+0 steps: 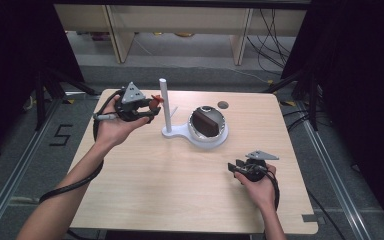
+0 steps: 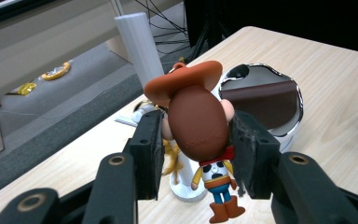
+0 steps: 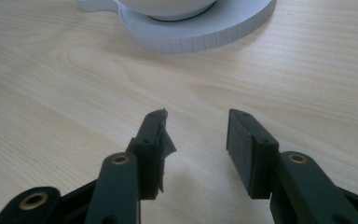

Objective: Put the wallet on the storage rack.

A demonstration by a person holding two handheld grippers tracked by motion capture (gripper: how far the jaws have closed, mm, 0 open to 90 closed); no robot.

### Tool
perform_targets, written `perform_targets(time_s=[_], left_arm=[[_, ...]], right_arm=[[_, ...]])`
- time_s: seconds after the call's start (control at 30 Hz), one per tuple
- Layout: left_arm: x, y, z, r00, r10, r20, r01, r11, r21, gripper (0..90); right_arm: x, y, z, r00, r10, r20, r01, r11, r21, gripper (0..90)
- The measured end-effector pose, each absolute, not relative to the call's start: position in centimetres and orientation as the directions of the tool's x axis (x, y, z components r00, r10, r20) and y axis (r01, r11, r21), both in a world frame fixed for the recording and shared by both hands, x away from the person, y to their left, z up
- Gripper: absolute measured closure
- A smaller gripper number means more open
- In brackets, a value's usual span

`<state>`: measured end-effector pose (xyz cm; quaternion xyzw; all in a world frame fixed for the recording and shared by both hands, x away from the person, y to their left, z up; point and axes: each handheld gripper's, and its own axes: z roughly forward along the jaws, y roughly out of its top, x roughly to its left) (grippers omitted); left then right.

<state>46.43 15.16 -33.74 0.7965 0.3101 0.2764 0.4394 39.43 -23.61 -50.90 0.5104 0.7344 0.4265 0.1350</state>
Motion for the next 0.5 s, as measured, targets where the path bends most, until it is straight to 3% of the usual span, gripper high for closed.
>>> perform_targets(time_s=[0.5], left_arm=[[46.0,14.9,-35.2,0.672,0.718,0.181,0.256,-0.454,0.853,56.4]], right_arm=[[39.5,-23.8,-51.0,-0.45,0.864,0.224,0.628,0.128,0.768,58.2]])
